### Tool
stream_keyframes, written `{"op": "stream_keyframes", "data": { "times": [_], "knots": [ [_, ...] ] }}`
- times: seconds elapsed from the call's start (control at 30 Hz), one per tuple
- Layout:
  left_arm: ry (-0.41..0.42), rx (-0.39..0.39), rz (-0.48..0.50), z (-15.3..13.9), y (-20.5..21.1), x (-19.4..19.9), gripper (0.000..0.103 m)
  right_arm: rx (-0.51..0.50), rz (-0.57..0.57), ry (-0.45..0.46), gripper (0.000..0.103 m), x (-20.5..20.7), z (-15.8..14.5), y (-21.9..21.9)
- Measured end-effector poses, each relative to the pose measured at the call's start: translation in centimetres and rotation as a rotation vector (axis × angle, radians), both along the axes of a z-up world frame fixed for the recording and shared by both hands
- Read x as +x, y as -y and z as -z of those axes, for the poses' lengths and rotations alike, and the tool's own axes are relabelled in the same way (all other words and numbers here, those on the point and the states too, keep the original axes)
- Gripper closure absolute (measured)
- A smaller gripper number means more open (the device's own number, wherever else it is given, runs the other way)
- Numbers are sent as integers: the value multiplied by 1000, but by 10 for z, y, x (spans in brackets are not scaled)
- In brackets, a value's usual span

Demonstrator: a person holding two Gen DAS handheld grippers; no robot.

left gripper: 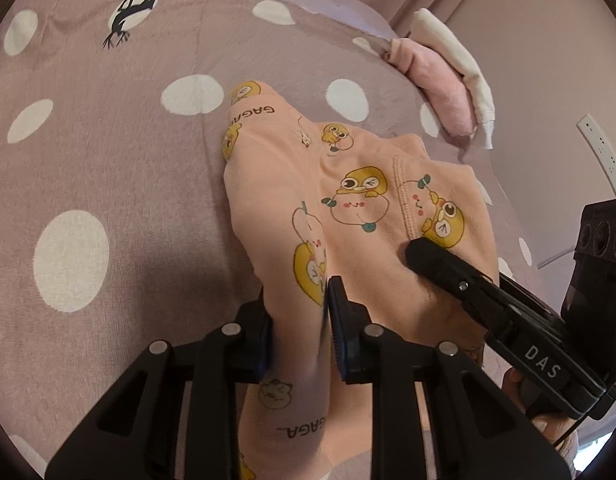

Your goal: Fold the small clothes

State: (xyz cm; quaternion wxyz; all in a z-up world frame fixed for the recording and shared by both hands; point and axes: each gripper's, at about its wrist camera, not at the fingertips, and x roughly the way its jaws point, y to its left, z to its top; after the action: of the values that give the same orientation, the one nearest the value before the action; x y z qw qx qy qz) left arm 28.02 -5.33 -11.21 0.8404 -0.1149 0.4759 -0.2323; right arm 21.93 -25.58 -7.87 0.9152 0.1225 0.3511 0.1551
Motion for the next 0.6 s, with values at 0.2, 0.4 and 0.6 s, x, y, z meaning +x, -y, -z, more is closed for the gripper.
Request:
{"op": "stream_keyframes", "data": {
  "times": [0.2, 0.4, 0.6],
  "knots": [
    [29, -4, 17, -10, 1, -18, 81, 28, 3, 34, 83, -21, -11, 3],
    [55, 10, 35, -22, 0, -38, 80, 48, 6, 41, 83, -39, -15, 6],
    [73, 19, 47, -26, -1, -59, 80, 57, 5, 51, 83, -55, -19, 5]
  ]
}}
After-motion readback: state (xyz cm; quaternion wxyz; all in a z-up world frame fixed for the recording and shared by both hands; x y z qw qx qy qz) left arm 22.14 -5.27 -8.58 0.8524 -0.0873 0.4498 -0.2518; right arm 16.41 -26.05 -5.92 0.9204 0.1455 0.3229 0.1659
